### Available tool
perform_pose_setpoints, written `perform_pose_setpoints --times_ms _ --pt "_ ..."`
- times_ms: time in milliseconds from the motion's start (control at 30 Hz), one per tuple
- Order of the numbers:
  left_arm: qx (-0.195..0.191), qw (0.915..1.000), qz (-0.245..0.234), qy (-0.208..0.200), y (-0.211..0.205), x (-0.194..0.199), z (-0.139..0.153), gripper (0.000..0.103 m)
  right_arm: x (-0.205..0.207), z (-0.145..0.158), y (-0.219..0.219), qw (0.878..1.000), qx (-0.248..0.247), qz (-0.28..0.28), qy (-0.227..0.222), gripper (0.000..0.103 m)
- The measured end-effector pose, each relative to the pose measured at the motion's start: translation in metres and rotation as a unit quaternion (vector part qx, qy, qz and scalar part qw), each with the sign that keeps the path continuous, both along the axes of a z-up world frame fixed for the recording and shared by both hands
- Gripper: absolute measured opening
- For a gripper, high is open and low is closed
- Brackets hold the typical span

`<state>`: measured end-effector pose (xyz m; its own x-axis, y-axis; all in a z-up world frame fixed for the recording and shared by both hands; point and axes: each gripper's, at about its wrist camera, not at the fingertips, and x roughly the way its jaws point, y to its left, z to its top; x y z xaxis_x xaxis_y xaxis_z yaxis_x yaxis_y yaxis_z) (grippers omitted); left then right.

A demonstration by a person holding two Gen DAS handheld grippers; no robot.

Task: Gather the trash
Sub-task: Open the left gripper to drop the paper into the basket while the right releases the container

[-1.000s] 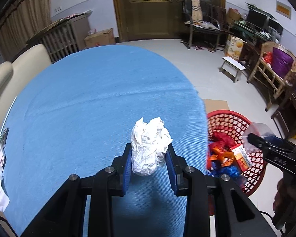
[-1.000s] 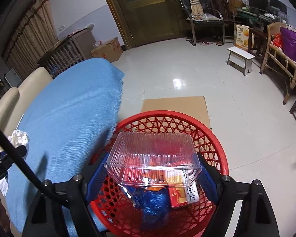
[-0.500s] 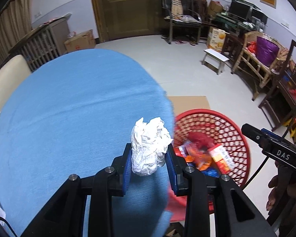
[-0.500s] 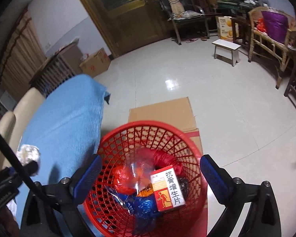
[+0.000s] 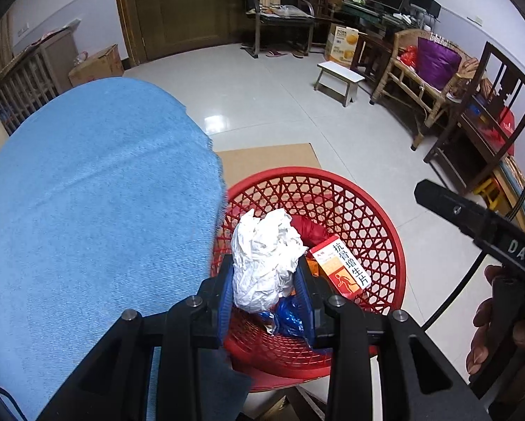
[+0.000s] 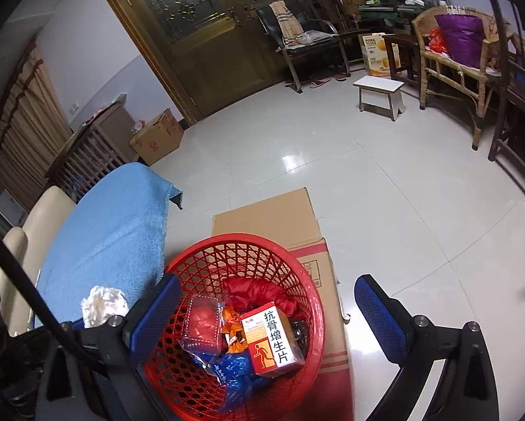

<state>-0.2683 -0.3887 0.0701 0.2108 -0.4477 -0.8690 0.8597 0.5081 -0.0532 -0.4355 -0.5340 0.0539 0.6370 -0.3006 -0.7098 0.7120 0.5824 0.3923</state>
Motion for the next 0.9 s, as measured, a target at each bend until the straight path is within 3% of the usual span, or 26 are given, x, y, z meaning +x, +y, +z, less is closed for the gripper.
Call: perform_pose_setpoints --times_ms 167,300,400,500,900 --pt "0.007 0.9998 -0.009 0.016 -0.011 -0.002 -0.008 0.037 -0.006 0.008 0.002 1.0 -0.007 -0.005 -0.013 0.101" --pt "0.018 0.9993 -0.006 0.031 -0.026 -0.002 -0.018 0.072 -0.014 0.025 0.0 0.999 -0.025 -0.013 -0.023 0.101" --pt "0.035 0.9989 -0.02 0.025 -0.035 -0.007 -0.022 0.072 -0.022 0.039 0.001 0.998 -0.045 -0.021 -0.03 0.101" --pt "0.027 0.9992 -0.023 0.017 -0.029 -0.01 -0.015 0.072 -0.026 0.051 0.006 0.997 -0.058 -0.022 -0.037 0.101" --pt "-0.005 0.9987 0.051 -0.004 0.047 0.022 0.009 0.074 -0.01 0.059 0.045 0.997 -0.079 0.001 -0.013 0.101"
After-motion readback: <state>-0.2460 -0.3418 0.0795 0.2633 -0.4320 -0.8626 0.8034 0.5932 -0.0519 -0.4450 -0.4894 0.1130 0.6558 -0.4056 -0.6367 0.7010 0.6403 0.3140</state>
